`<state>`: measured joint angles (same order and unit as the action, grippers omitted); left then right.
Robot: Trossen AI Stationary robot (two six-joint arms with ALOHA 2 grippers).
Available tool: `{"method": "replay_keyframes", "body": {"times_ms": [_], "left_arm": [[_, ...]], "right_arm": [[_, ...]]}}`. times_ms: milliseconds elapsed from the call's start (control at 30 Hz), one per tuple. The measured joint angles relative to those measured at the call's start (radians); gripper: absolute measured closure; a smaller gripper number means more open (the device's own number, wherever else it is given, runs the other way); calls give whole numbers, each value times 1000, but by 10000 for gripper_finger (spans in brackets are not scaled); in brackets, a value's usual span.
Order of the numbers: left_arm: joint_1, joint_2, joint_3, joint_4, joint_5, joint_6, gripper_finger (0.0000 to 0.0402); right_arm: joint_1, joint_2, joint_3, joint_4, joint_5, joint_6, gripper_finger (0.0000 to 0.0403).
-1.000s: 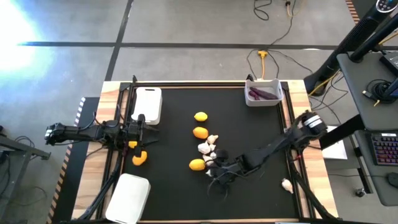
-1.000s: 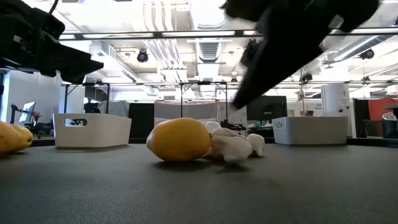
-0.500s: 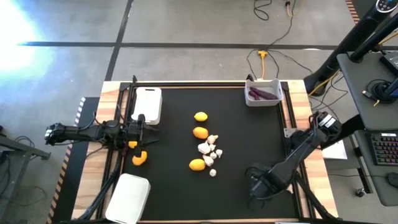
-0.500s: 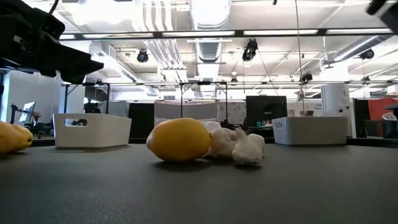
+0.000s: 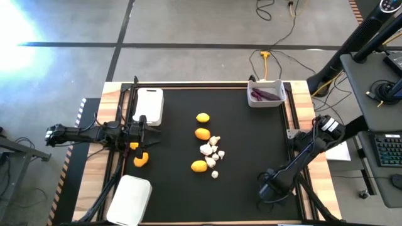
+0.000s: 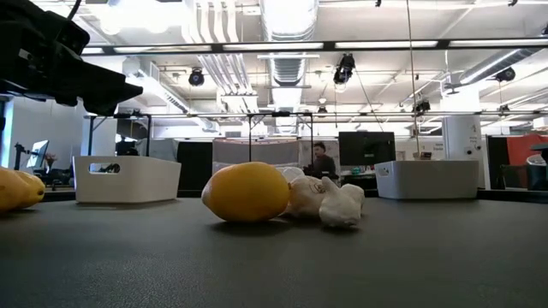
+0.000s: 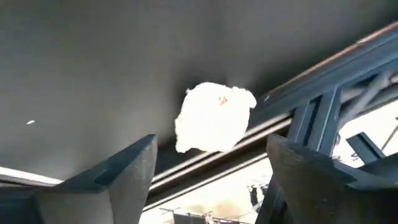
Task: Sort produce into baskets
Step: Move the big garlic to the bottom of the table
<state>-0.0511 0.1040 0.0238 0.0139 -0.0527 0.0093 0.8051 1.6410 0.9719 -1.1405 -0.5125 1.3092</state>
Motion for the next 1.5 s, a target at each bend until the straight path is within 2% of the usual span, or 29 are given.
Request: {"method": "replay_keyframes", "body": {"times_ms": [167, 367, 533, 733, 900, 1067, 1200, 1367, 1500], "left_arm": [[0, 0, 0, 0, 0, 0, 212], [0, 0, 0, 0, 0, 0, 212], [0, 0, 0, 0, 0, 0, 212], [0, 0, 0, 0, 0, 0, 212], [0, 0, 0, 0, 0, 0, 212], [0, 0, 0, 0, 0, 0, 212], [0, 0, 0, 0, 0, 0, 212], [0, 0, 0, 0, 0, 0, 212], [0, 0, 0, 0, 0, 0, 212]], "right_arm": [[2, 0, -87, 83, -69, 3, 85], [2, 0, -136, 166, -71, -9, 109], [2, 0, -133, 212, -72, 3, 148], [2, 0, -131, 224, -71, 42, 213], [-35, -3, -38, 231, -52, -24, 264], [-88, -10, 143, 131, 161, -198, 273], [-140, -10, 291, 50, 407, -369, 260], [-197, -10, 414, 71, 667, -585, 258], [-221, -10, 429, 181, 844, -707, 265]]}}
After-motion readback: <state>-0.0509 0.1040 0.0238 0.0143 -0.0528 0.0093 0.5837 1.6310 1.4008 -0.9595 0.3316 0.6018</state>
